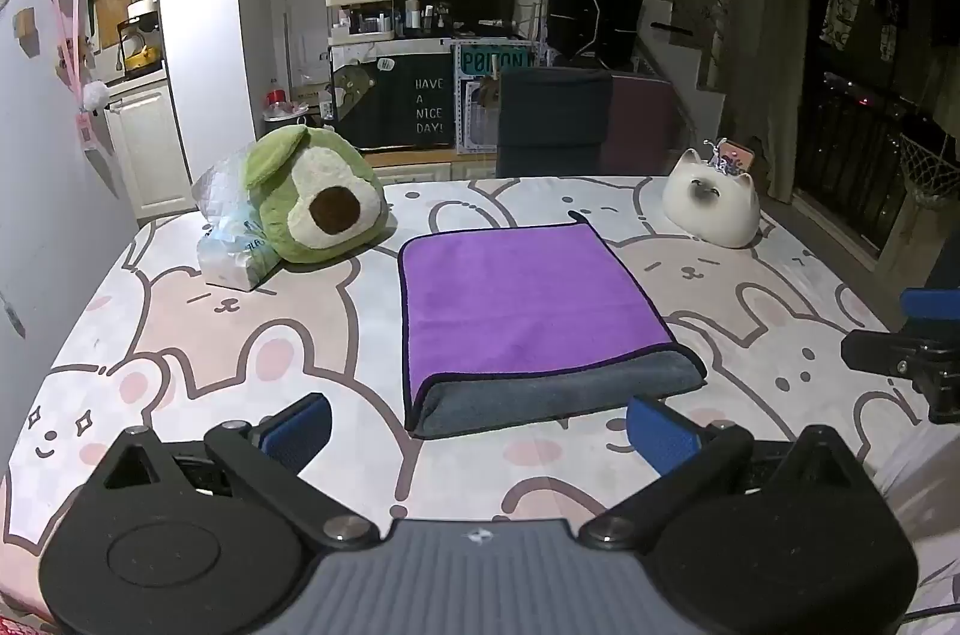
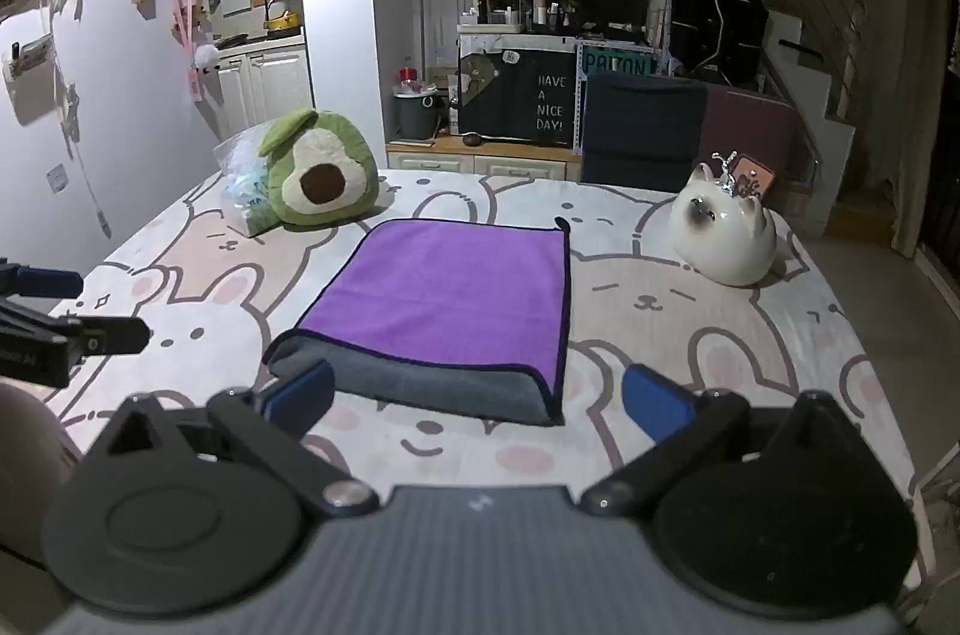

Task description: Fold towel

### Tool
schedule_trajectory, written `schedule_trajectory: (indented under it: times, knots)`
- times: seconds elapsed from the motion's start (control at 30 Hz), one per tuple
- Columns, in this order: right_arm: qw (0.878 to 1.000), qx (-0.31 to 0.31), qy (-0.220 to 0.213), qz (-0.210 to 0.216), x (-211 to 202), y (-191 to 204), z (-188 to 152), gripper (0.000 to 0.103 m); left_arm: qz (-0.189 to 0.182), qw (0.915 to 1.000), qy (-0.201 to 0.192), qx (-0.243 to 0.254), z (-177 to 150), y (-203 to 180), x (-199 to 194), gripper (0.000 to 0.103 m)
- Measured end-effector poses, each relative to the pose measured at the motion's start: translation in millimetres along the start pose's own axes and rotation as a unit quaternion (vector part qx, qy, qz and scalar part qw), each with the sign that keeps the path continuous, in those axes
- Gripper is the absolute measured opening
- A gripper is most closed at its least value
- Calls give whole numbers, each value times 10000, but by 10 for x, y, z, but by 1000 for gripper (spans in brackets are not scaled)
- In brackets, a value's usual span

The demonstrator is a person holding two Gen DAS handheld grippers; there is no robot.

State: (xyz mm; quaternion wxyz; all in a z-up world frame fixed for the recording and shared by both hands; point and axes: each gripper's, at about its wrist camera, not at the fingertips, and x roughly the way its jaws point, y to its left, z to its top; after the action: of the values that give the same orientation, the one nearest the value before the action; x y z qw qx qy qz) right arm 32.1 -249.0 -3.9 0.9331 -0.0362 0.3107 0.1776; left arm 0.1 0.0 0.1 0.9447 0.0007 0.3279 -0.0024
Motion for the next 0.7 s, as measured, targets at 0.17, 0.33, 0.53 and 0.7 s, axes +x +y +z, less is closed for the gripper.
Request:
schedule_trajectory:
  times: [0.17,0.33,0.53,0.7]
  knots:
    - [10000,8,-10,6,-3,-2,-2,103,27,10000,-5,67,-3,-27,-3,103]
    - [10000,-2,3,20,3,0,-5,103,-4,10000,6,11,-26,-20,4,103]
    - [10000,-16,4,11,0,-17,7,103,5,10000,11,18,-17,-19,6,103]
    - [10000,-33,2,8,15,8,18,103,5,10000,17,12,-15,-19,6,103]
